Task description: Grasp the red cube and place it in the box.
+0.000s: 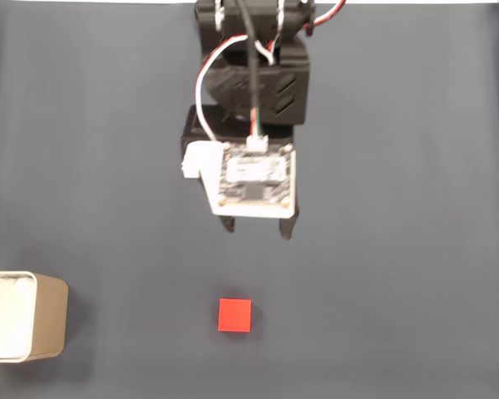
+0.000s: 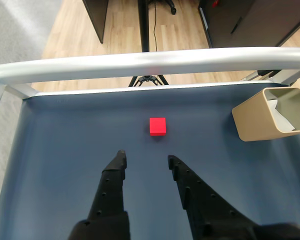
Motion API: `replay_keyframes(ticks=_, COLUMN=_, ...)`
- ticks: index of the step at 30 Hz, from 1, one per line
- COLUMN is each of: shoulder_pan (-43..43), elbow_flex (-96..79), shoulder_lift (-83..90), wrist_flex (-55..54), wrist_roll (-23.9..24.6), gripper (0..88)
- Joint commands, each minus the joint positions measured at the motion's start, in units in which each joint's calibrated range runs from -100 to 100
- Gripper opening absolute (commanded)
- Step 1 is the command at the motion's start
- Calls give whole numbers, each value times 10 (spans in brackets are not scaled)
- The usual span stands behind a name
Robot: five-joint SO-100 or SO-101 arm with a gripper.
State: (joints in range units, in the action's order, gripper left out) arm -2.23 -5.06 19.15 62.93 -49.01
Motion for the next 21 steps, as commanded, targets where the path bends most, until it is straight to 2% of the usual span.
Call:
replay_keyframes(ticks=1, shoulder_pan=-10, elbow_flex=26, shoulder_lift=-6, wrist_flex=-27, wrist_roll=-4, gripper=220)
replay_keyframes(ticks=21, shoulder_pan=-25, elbow_flex=37, shoulder_lift=-103, wrist_flex=-87, wrist_roll=-21, gripper=285)
